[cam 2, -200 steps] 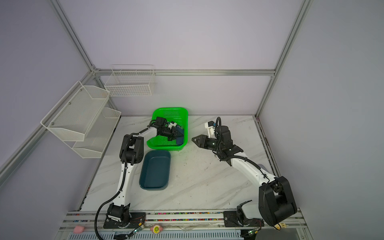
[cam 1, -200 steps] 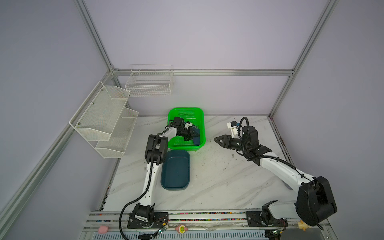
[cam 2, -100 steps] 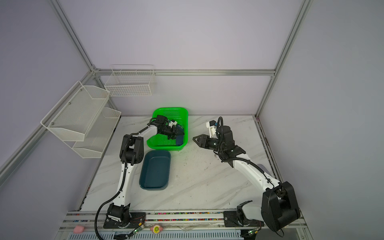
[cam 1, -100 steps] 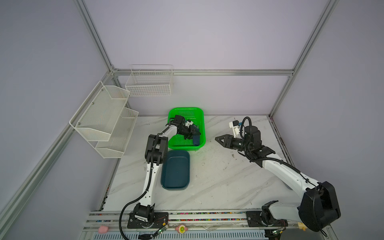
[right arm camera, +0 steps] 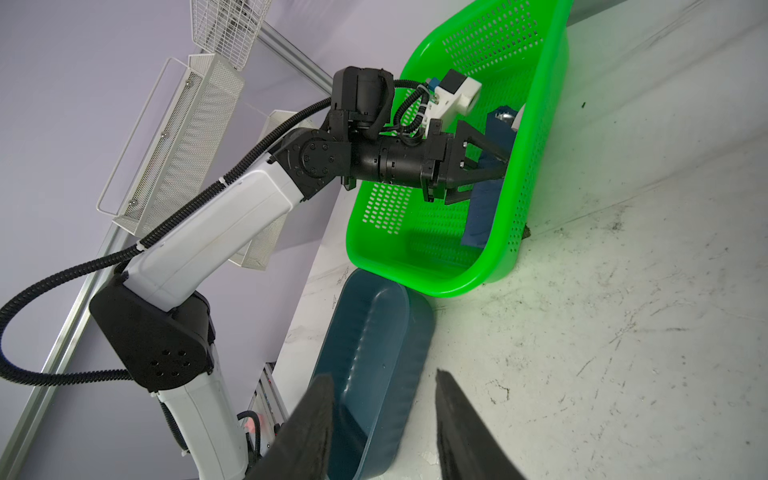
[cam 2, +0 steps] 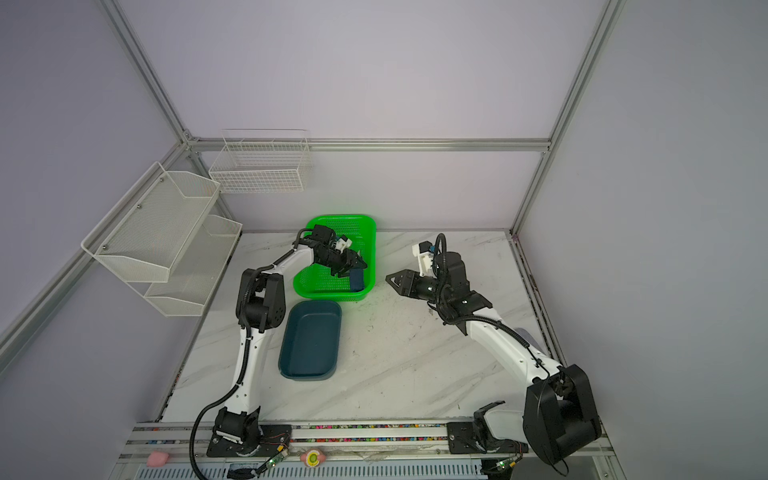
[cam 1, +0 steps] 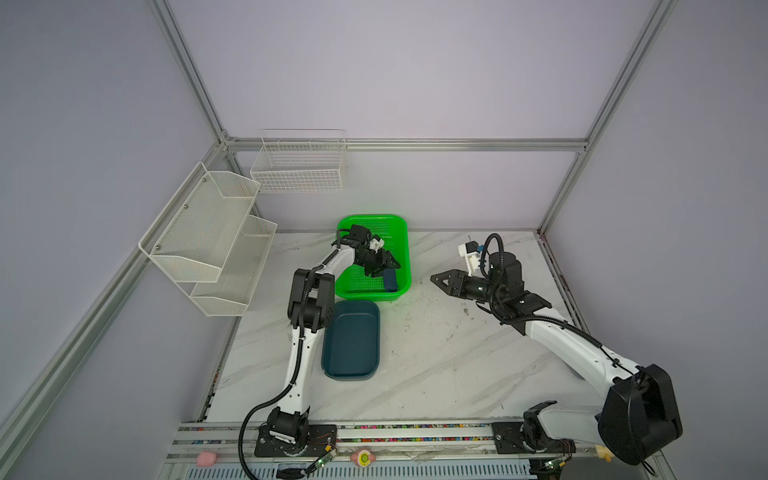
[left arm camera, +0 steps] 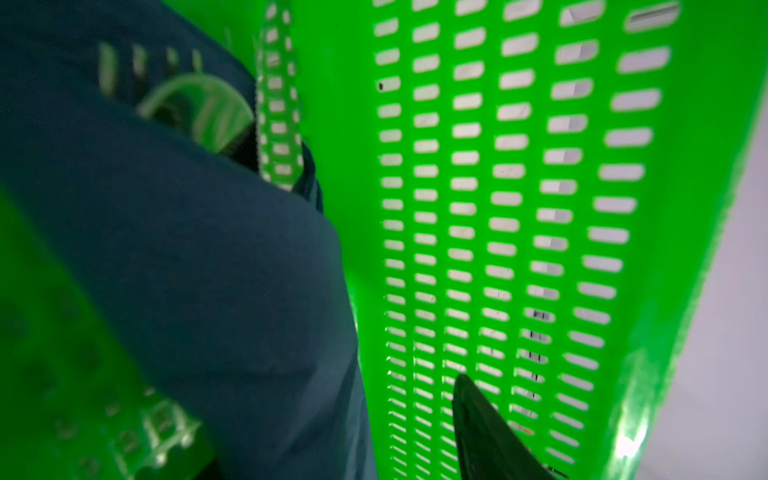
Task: Place the utensils on the paper napkin and roll it up
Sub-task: 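Set the bundle against the basket wall and open the left gripper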
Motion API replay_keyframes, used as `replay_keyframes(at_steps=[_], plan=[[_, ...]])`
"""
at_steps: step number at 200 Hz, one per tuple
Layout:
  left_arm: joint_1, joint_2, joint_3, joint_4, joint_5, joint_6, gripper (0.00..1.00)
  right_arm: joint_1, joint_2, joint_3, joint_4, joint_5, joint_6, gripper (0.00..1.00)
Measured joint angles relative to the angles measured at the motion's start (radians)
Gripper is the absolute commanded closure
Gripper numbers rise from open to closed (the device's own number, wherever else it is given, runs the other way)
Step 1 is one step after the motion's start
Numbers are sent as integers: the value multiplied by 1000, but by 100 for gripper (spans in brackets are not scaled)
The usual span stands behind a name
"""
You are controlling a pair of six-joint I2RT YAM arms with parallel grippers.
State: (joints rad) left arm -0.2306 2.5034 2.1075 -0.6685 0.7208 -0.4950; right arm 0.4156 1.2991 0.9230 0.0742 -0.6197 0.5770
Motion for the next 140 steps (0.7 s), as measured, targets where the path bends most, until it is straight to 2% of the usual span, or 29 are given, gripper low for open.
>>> replay_keyframes(at_steps=[56, 80, 140], plan=[[0, -6, 28, -52, -74, 42, 32, 0, 0, 0, -5, 0, -5, 57], [-1, -17, 29, -62, -122, 55, 27, 0, -2, 0, -5, 0, -6, 57], [-3, -45, 29, -107, -261, 69, 25, 0, -7, 0, -5, 2, -6, 57]])
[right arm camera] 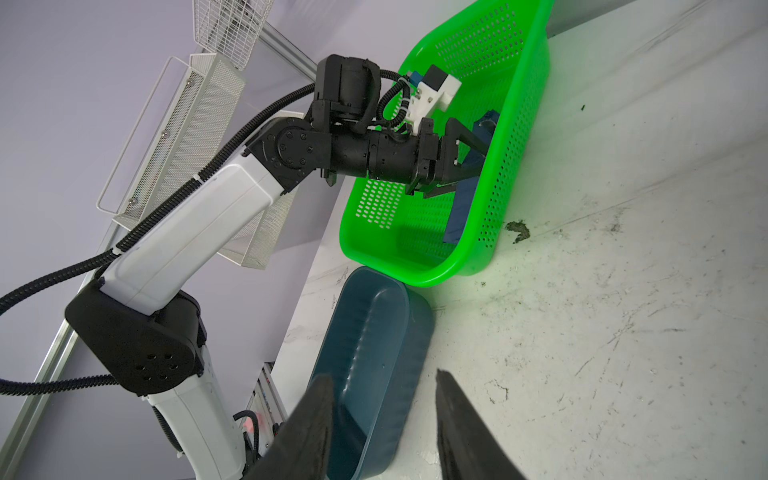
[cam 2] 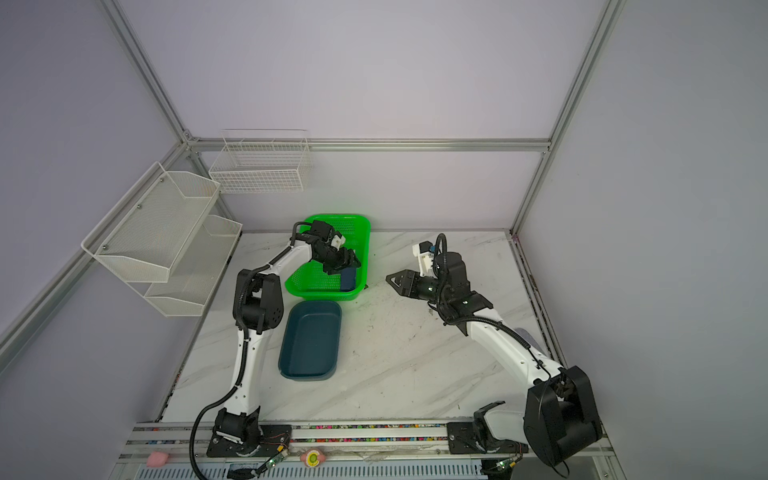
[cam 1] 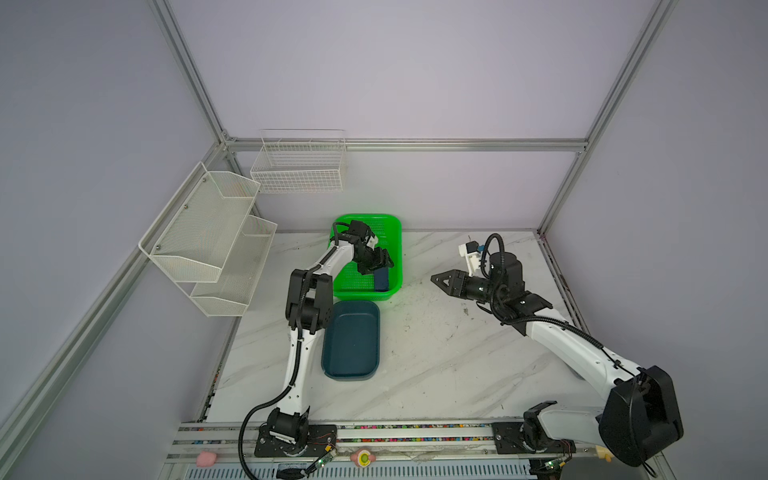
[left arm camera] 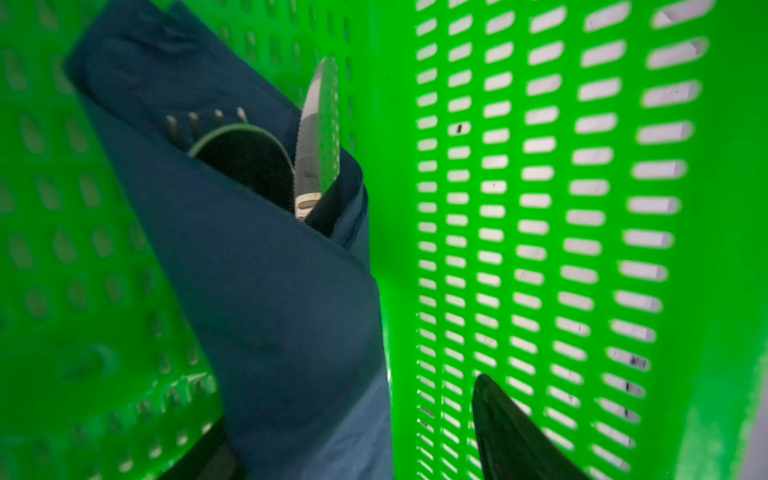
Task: Place the utensils on the paper napkin and roll it up
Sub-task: 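Set the bundle against the basket wall and open the left gripper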
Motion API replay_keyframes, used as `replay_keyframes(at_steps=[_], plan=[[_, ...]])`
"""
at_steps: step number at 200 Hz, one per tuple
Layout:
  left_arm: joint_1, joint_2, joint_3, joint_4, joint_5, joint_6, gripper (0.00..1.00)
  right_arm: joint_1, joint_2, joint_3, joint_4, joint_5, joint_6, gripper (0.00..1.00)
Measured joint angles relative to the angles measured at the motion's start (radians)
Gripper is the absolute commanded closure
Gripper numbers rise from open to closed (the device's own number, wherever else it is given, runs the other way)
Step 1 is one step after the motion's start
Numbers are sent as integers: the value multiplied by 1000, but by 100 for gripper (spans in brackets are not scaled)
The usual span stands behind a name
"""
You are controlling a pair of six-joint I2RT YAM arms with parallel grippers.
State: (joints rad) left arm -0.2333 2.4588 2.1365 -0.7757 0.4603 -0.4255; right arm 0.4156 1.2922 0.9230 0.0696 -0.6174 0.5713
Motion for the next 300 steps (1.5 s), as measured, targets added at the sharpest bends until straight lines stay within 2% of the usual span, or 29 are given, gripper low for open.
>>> replay_keyframes(at_steps=[38, 87, 149, 211, 260, 300], plan=[[0, -5, 0, -2, -13, 2, 20, 0, 0, 0, 0, 0, 0, 57], [4, -23, 0, -30, -122, 26, 17, 0, 0, 0, 0, 0, 0, 57], [15, -20, 1, -48, -152, 26, 38, 0, 0, 0, 0, 0, 0, 57], [50, 32, 76, -45, -87, 14, 42, 0, 0, 0, 0, 0, 0, 57], [72, 56, 92, -34, -55, -1, 63, 0, 3, 0, 0, -1, 0, 57], [76, 75, 100, -25, -22, -2, 73, 0, 3, 0, 0, -1, 0, 57]])
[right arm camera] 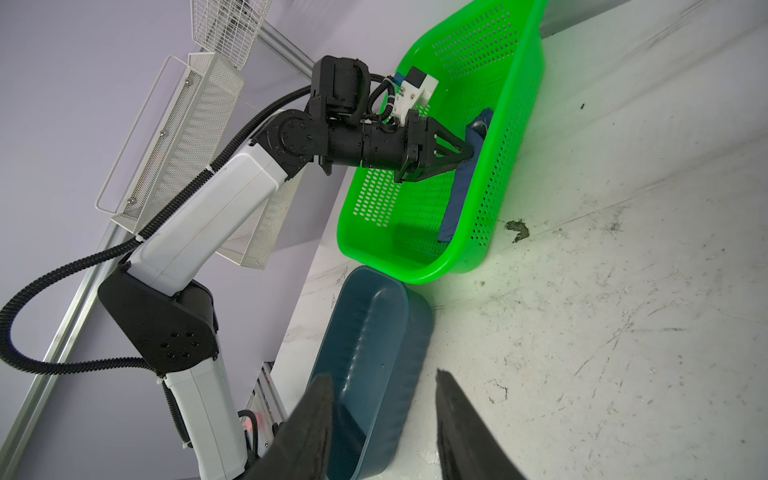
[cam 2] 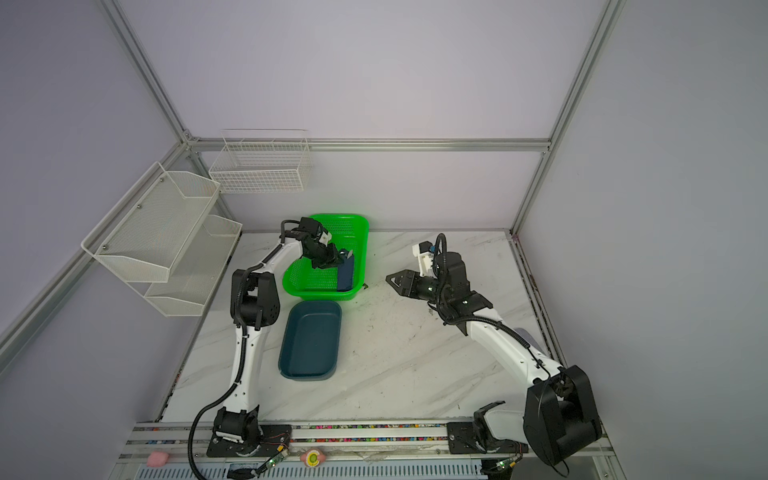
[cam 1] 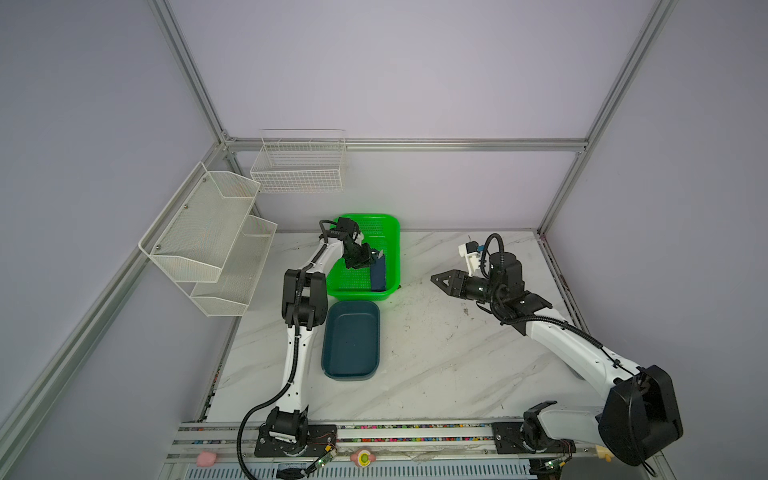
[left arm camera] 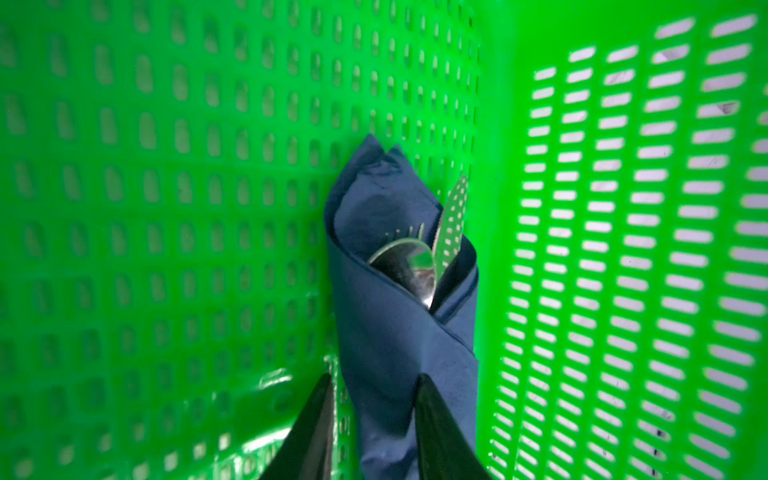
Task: Place the utensils on the paper napkin and roll it up
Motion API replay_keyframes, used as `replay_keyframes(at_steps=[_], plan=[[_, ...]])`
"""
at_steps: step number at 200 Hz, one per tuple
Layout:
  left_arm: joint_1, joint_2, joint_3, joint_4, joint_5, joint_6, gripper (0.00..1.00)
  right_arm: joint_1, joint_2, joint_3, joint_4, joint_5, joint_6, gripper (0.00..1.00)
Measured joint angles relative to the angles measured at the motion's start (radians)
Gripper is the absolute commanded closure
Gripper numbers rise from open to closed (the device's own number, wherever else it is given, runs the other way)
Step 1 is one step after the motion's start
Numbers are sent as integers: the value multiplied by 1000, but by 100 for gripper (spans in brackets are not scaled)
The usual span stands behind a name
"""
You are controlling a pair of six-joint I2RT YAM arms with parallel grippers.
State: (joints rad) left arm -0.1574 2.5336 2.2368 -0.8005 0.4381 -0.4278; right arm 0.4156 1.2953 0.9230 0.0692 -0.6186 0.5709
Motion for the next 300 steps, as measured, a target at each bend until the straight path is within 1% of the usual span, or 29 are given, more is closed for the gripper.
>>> replay_keyframes(at_steps=[22, 58, 64, 69, 78, 93, 108, 117, 143, 159, 169, 187, 207, 216, 219, 225, 237, 249, 251, 283, 300], plan=[[2, 3, 2, 6, 19, 0, 77, 0, 0, 0, 0, 0, 0, 57], [4, 6, 2, 11, 42, -3, 78, 0, 0, 0, 0, 0, 0, 57], [4, 6, 2, 13, 47, -3, 76, 0, 0, 0, 0, 0, 0, 57], [4, 6, 2, 14, 50, -3, 72, 0, 0, 0, -1, 0, 0, 57], [4, 6, 2, 16, 55, -3, 70, 0, 0, 0, -3, 0, -2, 57], [4, 6, 2, 21, 61, -6, 62, 0, 0, 0, -8, 0, -8, 57], [4, 4, 2, 27, 63, -7, 57, 0, 0, 0, -17, 4, -13, 57], [4, -2, 2, 27, 60, -6, 56, 0, -1, 0, -26, 13, -17, 57], [4, -38, 2, 24, 36, 0, 50, 0, -15, 2, -68, 92, -33, 55], [4, -93, -7, 25, 14, 5, 48, 0, -46, 2, -93, 187, -53, 53], [4, -145, -32, 33, -2, 11, 48, 0, -76, 2, -108, 268, -68, 49], [2, -294, -134, 62, -35, 33, 46, -1, -130, 2, -122, 437, -95, 41], [-5, -514, -324, 141, -82, 61, 36, -2, -187, -8, -125, 660, -137, 31], [-10, -629, -438, 193, -113, 71, 34, -4, -209, -23, -122, 763, -157, 24], [-11, -658, -469, 209, -114, 77, 33, -5, -217, -30, -119, 804, -163, 20], [-15, -732, -546, 241, -135, 82, 29, -7, -226, -42, -117, 869, -171, 13], [-21, -877, -704, 310, -191, 97, 16, -18, -232, -68, -106, 983, -215, 11], [-24, -1004, -847, 372, -259, 113, 1, -46, -229, -95, -94, 1045, -247, 11], [-24, -1026, -869, 379, -274, 120, 0, -55, -227, -102, -89, 1052, -249, 11], [-14, -1284, -1172, 507, -520, 152, 0, -219, -178, -199, 17, 1141, -293, 11], [-5, -1378, -1292, 544, -653, 160, 0, -255, -138, -262, 107, 1192, -332, 10]])
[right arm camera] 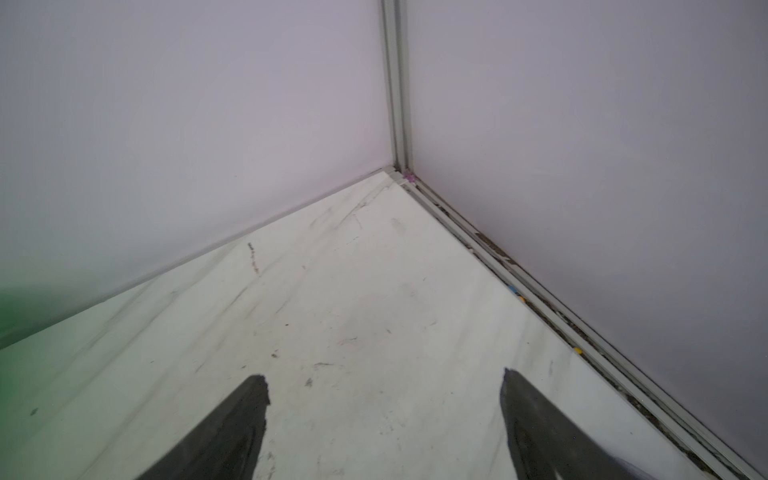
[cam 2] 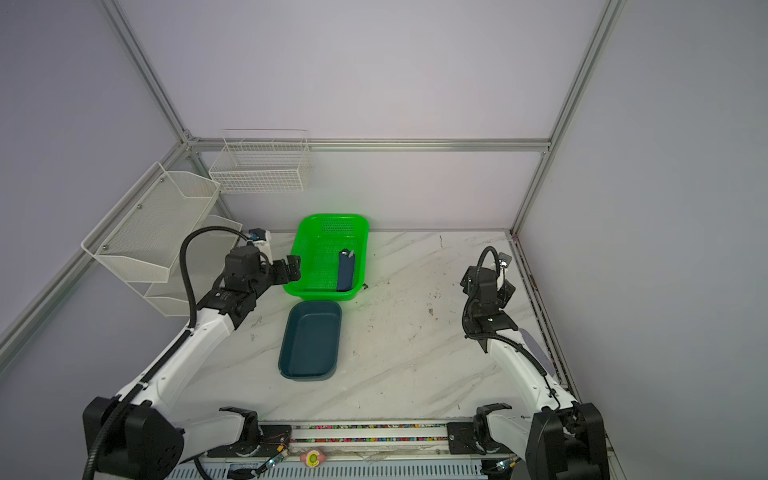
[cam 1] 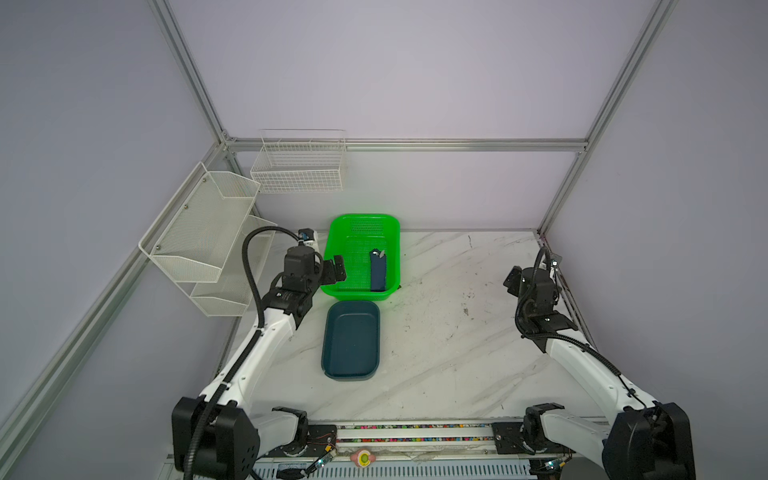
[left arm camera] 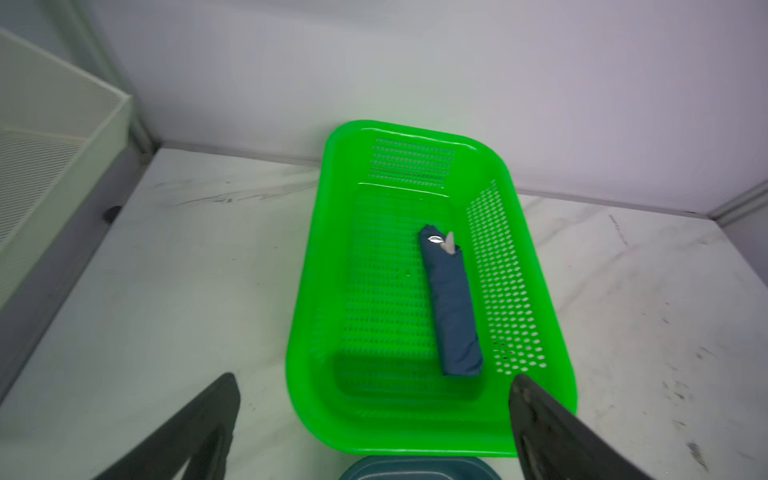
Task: Place the utensils on the paper napkin and roll it up
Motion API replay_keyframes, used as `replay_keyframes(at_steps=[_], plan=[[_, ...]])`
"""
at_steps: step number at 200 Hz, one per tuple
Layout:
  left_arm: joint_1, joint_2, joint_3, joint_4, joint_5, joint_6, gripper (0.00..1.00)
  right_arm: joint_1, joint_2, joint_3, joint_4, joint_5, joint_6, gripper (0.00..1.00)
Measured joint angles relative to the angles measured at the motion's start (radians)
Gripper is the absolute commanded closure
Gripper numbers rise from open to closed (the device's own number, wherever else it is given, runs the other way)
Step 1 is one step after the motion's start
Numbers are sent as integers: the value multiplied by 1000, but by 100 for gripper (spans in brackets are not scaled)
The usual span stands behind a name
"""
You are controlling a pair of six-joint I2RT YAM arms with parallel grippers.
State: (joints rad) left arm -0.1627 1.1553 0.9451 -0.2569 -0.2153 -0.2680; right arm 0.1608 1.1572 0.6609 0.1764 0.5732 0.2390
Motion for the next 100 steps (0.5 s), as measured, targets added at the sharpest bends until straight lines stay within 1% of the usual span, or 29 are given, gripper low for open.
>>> replay_keyframes(at_steps=[12, 26, 51, 74, 100], plan=[[12, -50, -78, 34, -84, 2, 0, -3, 41, -43, 86, 16, -36, 8], [37, -83, -163, 90, -141, 27, 0, -6, 105, -76, 187, 18, -77, 7], [67, -61, -291, 202, -226, 88, 0, -12, 240, -112, 372, -14, -146, 7], [76, -11, -372, 316, -256, 137, 0, -21, 331, -144, 526, -83, -187, 7], [88, 50, -388, 413, -266, 189, 0, -27, 425, -146, 689, -174, -222, 7]])
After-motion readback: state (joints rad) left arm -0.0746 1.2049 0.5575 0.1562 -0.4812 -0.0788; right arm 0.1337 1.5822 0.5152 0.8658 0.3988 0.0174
